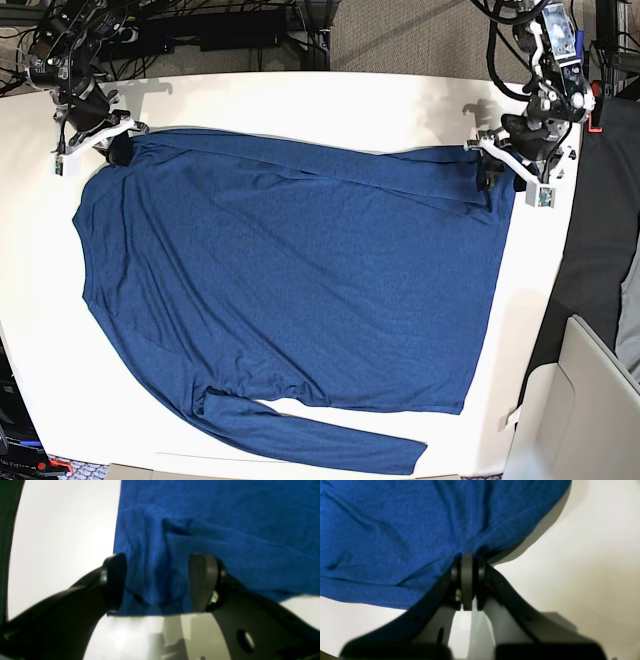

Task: Fold the T-shirt properly
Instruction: 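Pull the grasped shoulder corners apart to straighten the shirt, then lift the shoulder edge and fold it over toward the hem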

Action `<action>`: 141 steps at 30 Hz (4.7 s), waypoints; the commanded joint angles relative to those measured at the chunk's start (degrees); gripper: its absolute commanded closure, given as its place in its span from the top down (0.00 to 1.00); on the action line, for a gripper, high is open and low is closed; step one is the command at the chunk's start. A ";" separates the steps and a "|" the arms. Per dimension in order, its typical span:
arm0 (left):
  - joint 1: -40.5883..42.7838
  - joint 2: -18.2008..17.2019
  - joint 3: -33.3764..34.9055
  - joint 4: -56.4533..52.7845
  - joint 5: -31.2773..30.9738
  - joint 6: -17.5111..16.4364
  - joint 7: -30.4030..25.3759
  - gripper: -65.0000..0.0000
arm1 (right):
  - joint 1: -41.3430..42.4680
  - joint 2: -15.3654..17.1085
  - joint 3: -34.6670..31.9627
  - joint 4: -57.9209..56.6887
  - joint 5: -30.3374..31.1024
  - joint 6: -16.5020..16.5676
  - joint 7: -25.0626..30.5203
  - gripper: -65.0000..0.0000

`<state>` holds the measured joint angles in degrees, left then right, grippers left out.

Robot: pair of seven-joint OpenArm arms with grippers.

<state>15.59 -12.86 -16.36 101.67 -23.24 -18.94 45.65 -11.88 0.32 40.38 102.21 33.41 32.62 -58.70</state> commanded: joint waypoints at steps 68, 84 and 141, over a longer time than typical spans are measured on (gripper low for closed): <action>16.36 1.30 -10.59 11.17 -15.92 -8.36 7.93 0.00 | -11.02 6.41 4.76 1.13 21.76 0.39 0.89 0.00; -4.30 1.30 -10.41 10.46 -15.57 -8.27 13.47 0.00 | 9.55 9.57 1.77 -4.24 12.00 0.39 0.89 0.00; -12.65 1.65 -14.89 -16.61 -15.66 -8.09 13.47 0.37 | 7.26 13.71 3.27 -10.74 15.51 0.13 0.81 0.38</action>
<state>3.25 -10.46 -31.18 84.36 -38.48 -26.85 59.13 -5.10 12.95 43.11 90.48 47.35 32.40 -59.22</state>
